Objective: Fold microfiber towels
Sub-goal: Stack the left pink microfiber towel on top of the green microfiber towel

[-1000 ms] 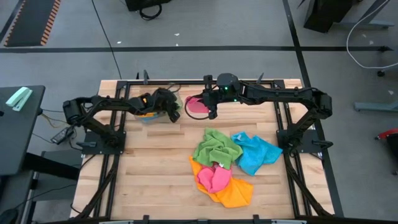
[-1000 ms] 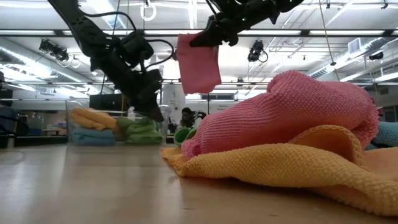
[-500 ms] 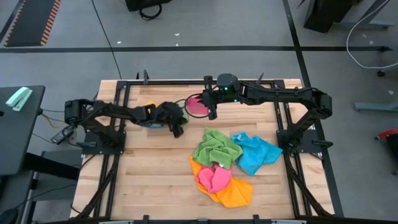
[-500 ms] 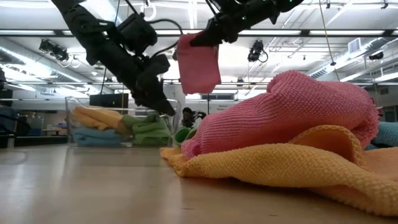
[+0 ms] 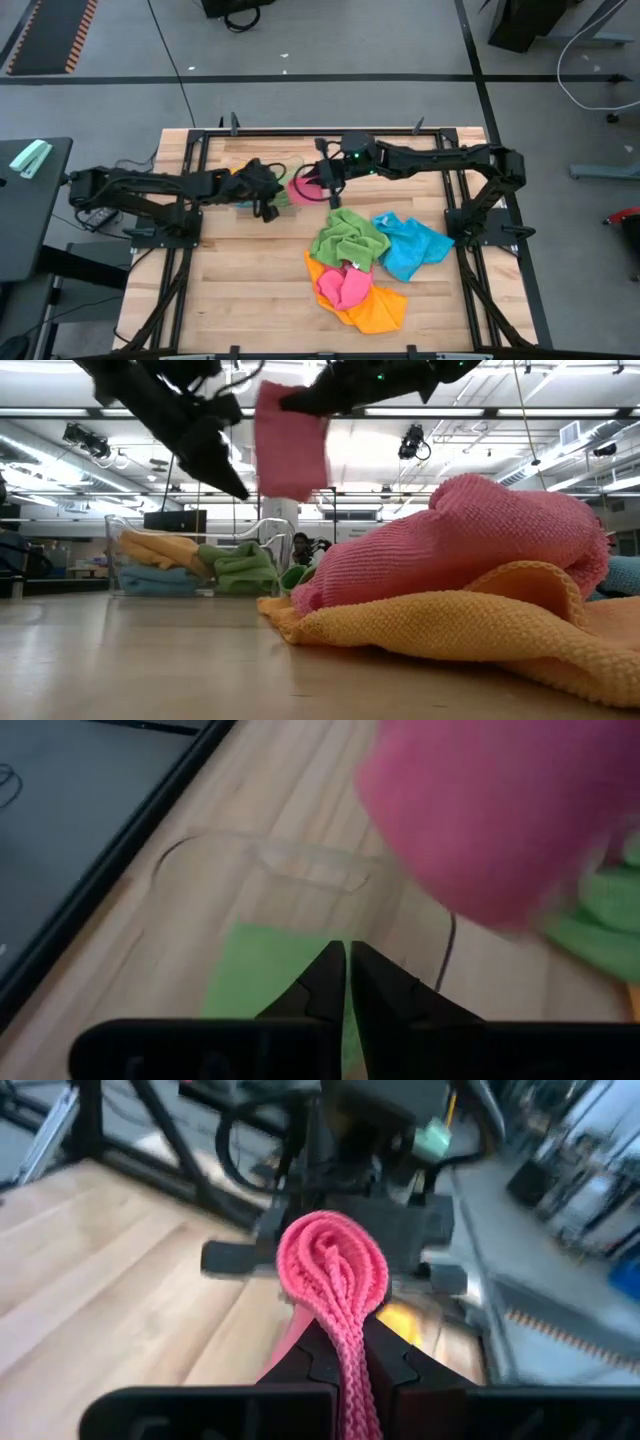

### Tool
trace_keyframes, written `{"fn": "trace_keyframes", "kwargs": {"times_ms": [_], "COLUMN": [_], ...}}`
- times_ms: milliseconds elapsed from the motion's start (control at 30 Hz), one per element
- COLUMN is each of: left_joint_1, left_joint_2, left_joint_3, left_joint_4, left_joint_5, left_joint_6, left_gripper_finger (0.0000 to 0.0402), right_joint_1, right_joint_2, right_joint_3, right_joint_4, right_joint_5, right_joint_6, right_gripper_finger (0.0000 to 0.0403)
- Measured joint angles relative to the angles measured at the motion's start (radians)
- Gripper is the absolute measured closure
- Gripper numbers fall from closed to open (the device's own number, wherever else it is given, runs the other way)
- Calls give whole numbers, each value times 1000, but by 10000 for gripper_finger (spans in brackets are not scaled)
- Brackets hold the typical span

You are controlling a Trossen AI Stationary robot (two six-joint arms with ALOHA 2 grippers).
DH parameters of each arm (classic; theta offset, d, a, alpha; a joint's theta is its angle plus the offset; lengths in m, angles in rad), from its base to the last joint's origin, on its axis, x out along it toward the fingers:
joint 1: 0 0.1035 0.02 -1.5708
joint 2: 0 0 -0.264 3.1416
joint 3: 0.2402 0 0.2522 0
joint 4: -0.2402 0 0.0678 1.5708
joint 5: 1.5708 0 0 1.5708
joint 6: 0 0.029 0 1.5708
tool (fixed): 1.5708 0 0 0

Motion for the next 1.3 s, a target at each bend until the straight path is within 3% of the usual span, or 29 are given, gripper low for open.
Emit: {"fn": "trace_keyframes", "kwargs": {"times_ms": [200, 367, 800, 1067, 1300], "left_joint_1": [-41, -74, -77, -36, -3], "left_joint_2": [-121, -179, -426, -661, -796], "left_joint_3": [-1, -4, -251, -374, -450], "left_joint_4": [-137, -165, 14, 15, 25], "left_joint_5": [-14, -20, -23, -104, -121], "left_joint_6": [11, 97, 144, 119, 79], "left_gripper_finger": [379, 379, 383, 391, 377], "right_joint_1": [23, 25, 14, -19, -60], "right_joint_2": [61, 138, 347, 407, 463], "right_joint_3": [5, 64, 312, 371, 397], "right_joint_4": [129, 108, 45, 34, 51], "right_joint_5": [2, 2, -7, -27, -56], "right_joint_6": [-3, 4, -27, -15, 47], "right_gripper_finger": [388, 388, 388, 388, 388]}}
